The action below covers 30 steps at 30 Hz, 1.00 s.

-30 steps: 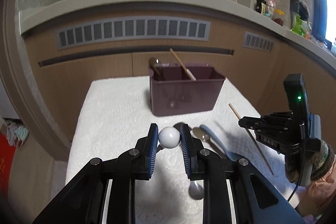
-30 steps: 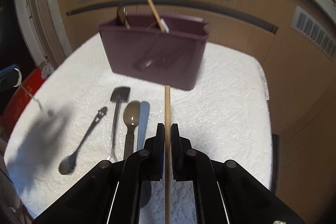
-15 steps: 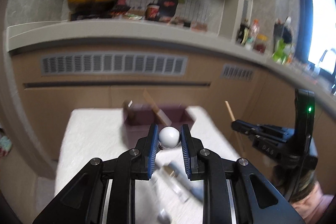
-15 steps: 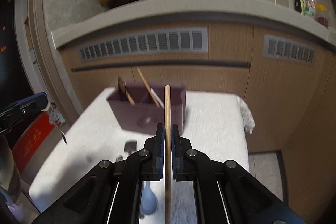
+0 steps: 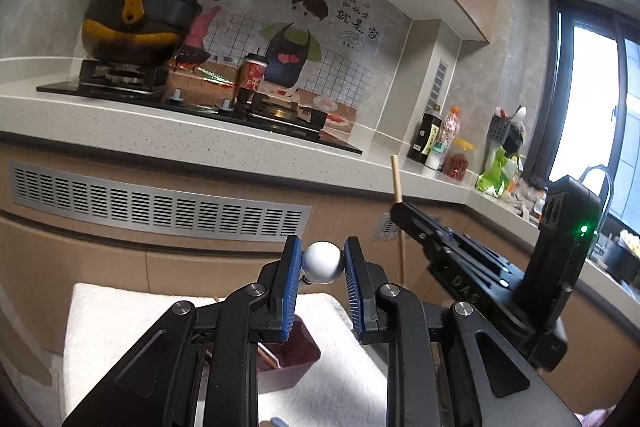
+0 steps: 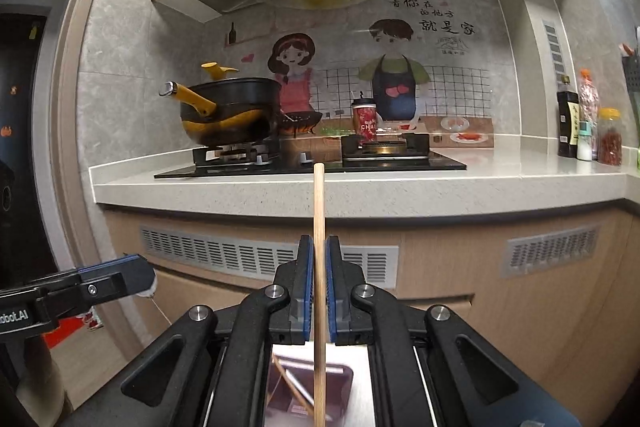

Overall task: Organize utensils
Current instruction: 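Carry the spoon and chopstick over the caddy and open both tools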

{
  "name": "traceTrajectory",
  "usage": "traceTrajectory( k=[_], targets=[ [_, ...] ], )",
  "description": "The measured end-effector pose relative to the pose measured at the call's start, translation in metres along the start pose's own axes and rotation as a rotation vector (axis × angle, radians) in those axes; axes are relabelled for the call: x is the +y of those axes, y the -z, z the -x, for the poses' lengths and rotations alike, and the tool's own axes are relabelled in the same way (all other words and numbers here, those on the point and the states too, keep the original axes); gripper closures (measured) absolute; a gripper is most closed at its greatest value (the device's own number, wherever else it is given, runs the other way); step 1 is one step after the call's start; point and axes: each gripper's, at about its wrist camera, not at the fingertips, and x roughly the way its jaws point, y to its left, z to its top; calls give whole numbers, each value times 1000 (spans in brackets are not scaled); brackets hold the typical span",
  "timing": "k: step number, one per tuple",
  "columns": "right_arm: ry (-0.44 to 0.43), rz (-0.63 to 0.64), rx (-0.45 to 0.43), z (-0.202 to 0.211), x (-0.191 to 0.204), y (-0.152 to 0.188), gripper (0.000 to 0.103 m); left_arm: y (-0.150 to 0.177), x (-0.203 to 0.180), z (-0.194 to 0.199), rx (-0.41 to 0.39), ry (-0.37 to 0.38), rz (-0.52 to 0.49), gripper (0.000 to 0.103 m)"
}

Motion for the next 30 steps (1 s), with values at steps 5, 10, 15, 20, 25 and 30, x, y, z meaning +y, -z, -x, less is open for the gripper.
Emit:
traceTrajectory(
  k=[5,10,15,20,25,30],
  targets=[
    [21,18,16,-34,2,8,98,1,19,-26,29,8,25,80],
    [27,16,45,-62,2,18,98,12,39,-49,75,17,61,80],
    [24,15,48,-83,3,28,98,22,54,-66,108,13,84,80],
    [24,19,6,-99,5,46,98,37,68,-77,138,4,110,80],
    [43,3,6,-114,2,64,97,55,84,-88,176,2,163,80],
    [17,37,114,-128,3,87,87,69,97,-94,203,-30,202,59]
  ],
)
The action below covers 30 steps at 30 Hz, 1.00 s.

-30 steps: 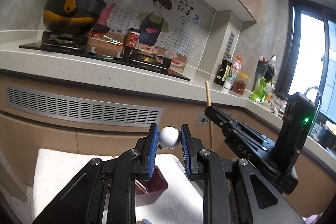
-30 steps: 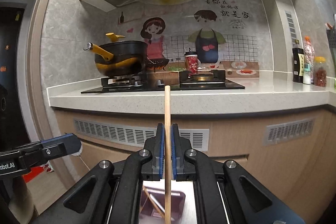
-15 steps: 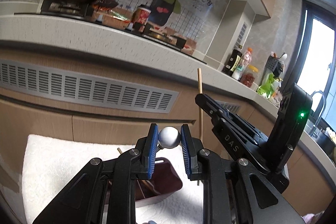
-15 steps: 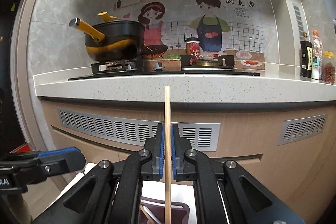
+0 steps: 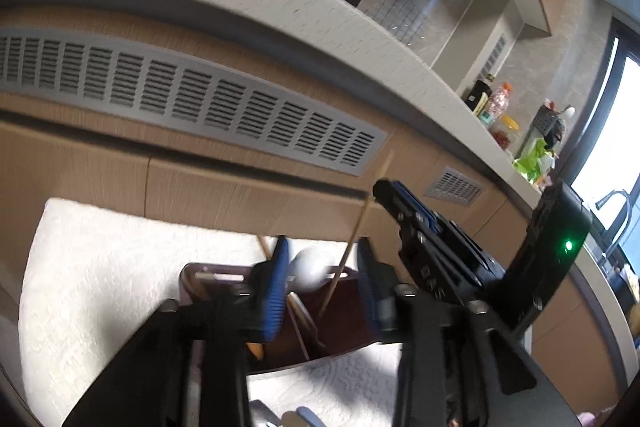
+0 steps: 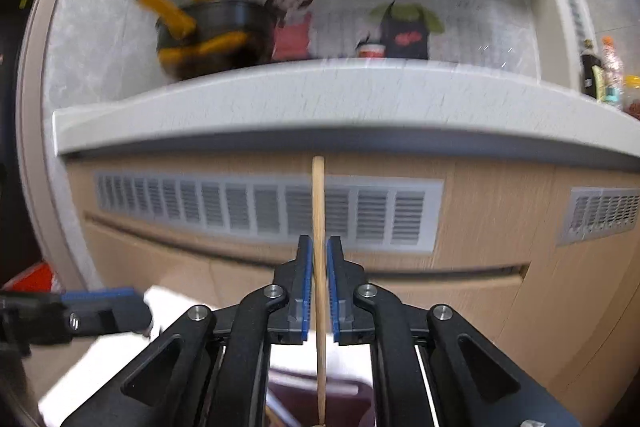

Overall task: Organize utensils
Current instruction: 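Carry the spoon and chopstick over the caddy and open both tools, then close the right tool on the light blue spoon while the left tool approaches the metal utensils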

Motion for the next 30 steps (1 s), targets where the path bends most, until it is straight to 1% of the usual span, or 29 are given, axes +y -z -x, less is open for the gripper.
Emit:
traceTrajectory(
  k=[1,3,6,10,11,13,15,16,18,22,24,27,28,30],
  targets=[
    [0,13,22,0,0,4,78,1,1,0,-4,-17,-3,55],
    [14,28,43,3,-1,10,67,4,1,4,-17,-48,-5,50],
    [34,43,73,17,-6,18,65,12,3,13,-26,-109,-8,47],
    [45,54,148,39,-14,32,58,31,5,23,-10,-182,-24,47],
    [47,58,163,44,-15,36,58,38,4,25,-2,-199,-30,47],
    [59,68,196,57,-16,47,53,52,4,30,17,-225,-36,45],
    [62,71,228,70,-16,59,50,64,4,32,41,-238,-35,43],
    [60,74,243,75,-15,66,50,71,4,34,54,-246,-35,41],
    [51,86,277,86,-12,79,50,87,4,38,80,-274,-37,41],
    [18,104,345,104,-1,104,50,116,3,47,119,-303,-42,41],
    [-14,103,391,107,5,116,50,134,1,52,135,-334,-61,41],
    [-72,77,490,104,12,138,51,155,0,58,153,-364,-77,37],
    [-87,67,513,102,15,145,52,161,1,59,161,-368,-76,36],
    [-120,46,582,93,19,158,70,172,3,60,181,-381,-74,36]
  ],
)
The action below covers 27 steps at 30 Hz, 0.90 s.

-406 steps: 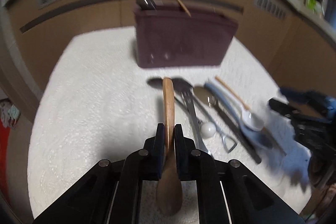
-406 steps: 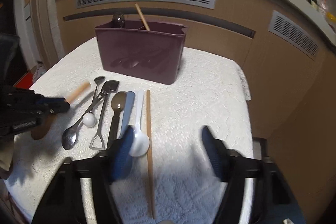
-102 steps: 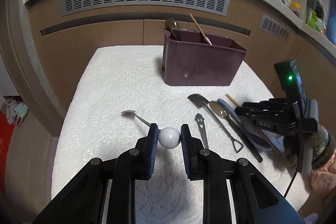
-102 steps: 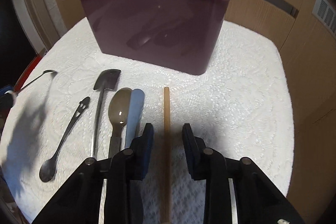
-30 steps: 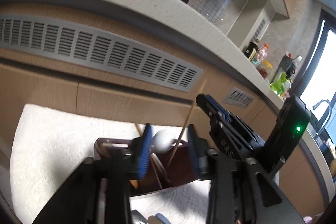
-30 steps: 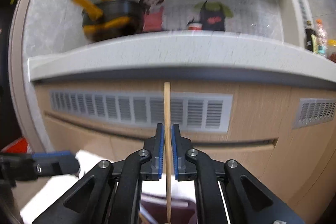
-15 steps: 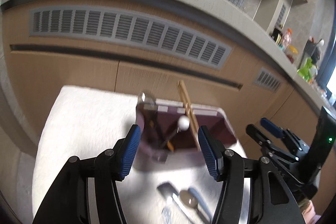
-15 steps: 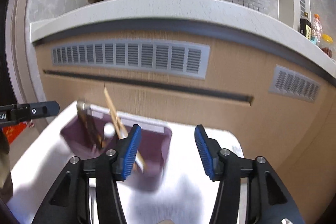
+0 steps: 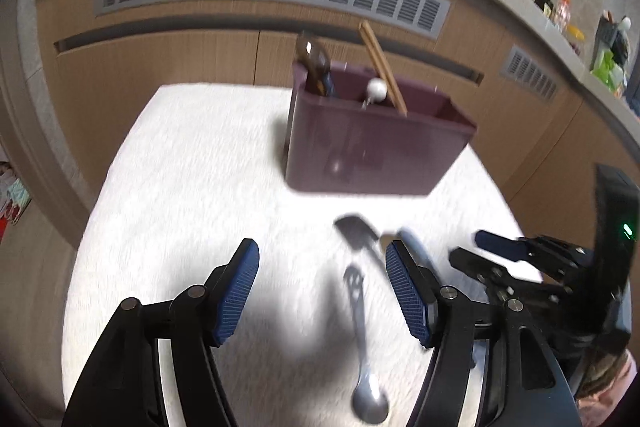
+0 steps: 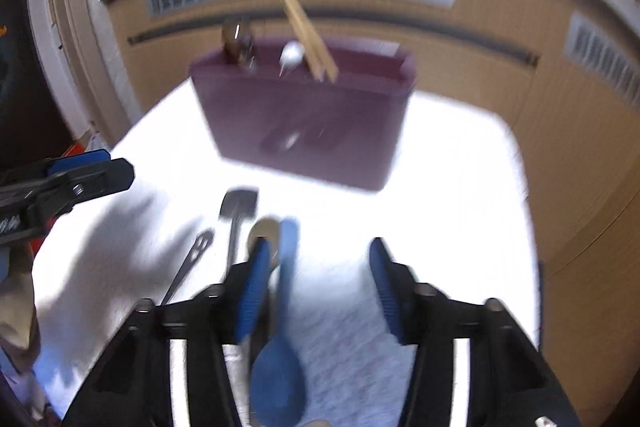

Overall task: Organize utensils
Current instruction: 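Close the right tool on the light blue spoon while the left tool approaches the metal utensils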

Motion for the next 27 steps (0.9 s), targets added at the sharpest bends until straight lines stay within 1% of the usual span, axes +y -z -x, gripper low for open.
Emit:
traceTrajectory(
  k=[1,4,8,9,10,11,14,16,24,27],
  targets=[
    [-17,-5,35,-9,2,2,73,4,1,-1,11,-4,2,36],
    [-31,-14,93,-29,5,5,77,14,3,-6,46,-8,6,36],
    [-46,-10,110,-38,10,5,78,19,3,-15,76,-9,14,36],
    [-49,-14,108,-38,10,5,81,19,2,-17,81,-11,14,36],
    [-53,-13,109,-38,10,5,89,19,1,-19,85,-12,15,36],
    [-57,-3,111,-37,12,6,93,19,0,-21,90,-12,14,36],
    [-25,26,104,-32,16,9,93,20,-6,-27,107,-14,7,36],
    [-25,16,97,-26,13,12,93,20,-11,-31,119,-20,-4,36],
    [9,-83,21,22,-22,38,93,22,-33,-41,153,-30,-55,36],
    [19,-125,-1,33,-35,46,93,18,-39,-47,174,-14,-47,36]
  ],
)
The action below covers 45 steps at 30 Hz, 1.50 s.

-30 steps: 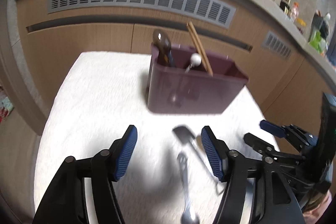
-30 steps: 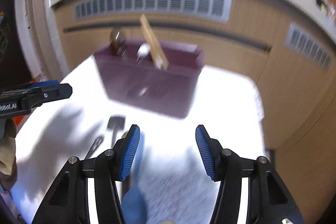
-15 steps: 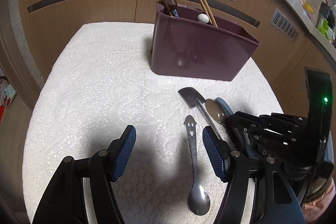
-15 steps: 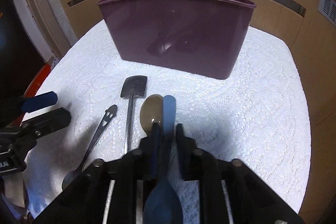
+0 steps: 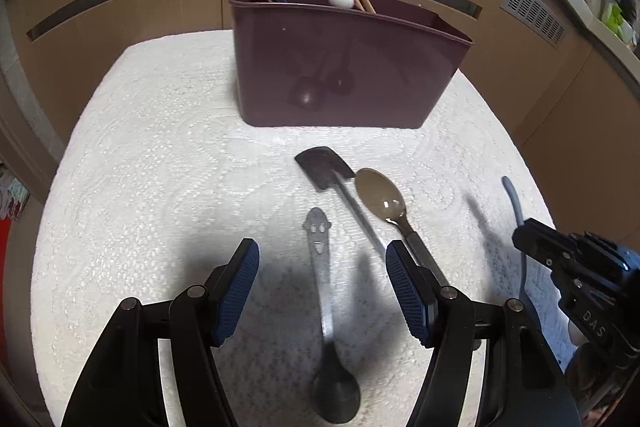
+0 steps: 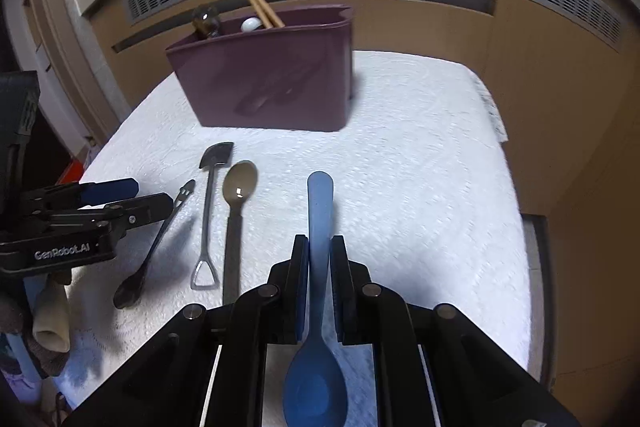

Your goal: Organize utensils

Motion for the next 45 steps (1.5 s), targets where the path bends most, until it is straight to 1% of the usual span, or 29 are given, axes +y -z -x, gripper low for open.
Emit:
traceTrajectory(
  k=[3,6,9,12,14,17,19,21,23,24,25,26,28,31,37,41,43,45],
  targets=[
    [7,-29,-24,8,-8,3,93,-10,-1,-8,41,39,36,36],
    [4,-43,-42,11,-12,5,93,-24,2,-20,105,88,85,36],
    [-5,-53,-55,11,-14,7,93,-41,1,-33,165,103,124,36],
    [-12,-63,-70,8,-15,10,93,-62,0,-47,225,95,148,37],
    [-18,-66,-75,9,-17,13,93,-71,-3,-56,255,74,146,39],
    [-25,-67,-82,9,-18,13,93,-80,-13,-71,298,9,103,42],
    [-27,-64,-86,10,-18,13,93,-83,-21,-75,300,-32,65,44],
    [-28,-64,-88,10,-18,14,93,-85,-29,-78,300,-66,23,49],
    [-32,-63,-89,11,-18,15,93,-86,-33,-78,281,-83,-10,54],
    [-32,-62,-90,11,-18,15,93,-86,-35,-78,265,-97,-26,62],
    [-32,-60,-92,12,-18,15,93,-86,-36,-77,251,-108,-37,66],
    [-32,-58,-93,12,-17,15,93,-84,-36,-76,235,-110,-46,66],
    [-35,-54,-96,14,-15,16,93,-80,-34,-71,204,-85,-44,69],
    [-57,-50,-102,19,-14,16,93,-65,-26,-51,153,-30,-30,69],
    [-69,-20,-140,34,-4,13,93,-18,-19,26,-82,52,-41,69],
    [-69,-2,-143,40,9,12,93,9,-22,70,-209,66,-58,70],
    [-67,2,-148,45,14,12,93,20,-18,85,-244,78,-54,70],
    [-64,7,-149,50,19,12,93,22,-13,94,-262,103,-43,70]
  ],
)
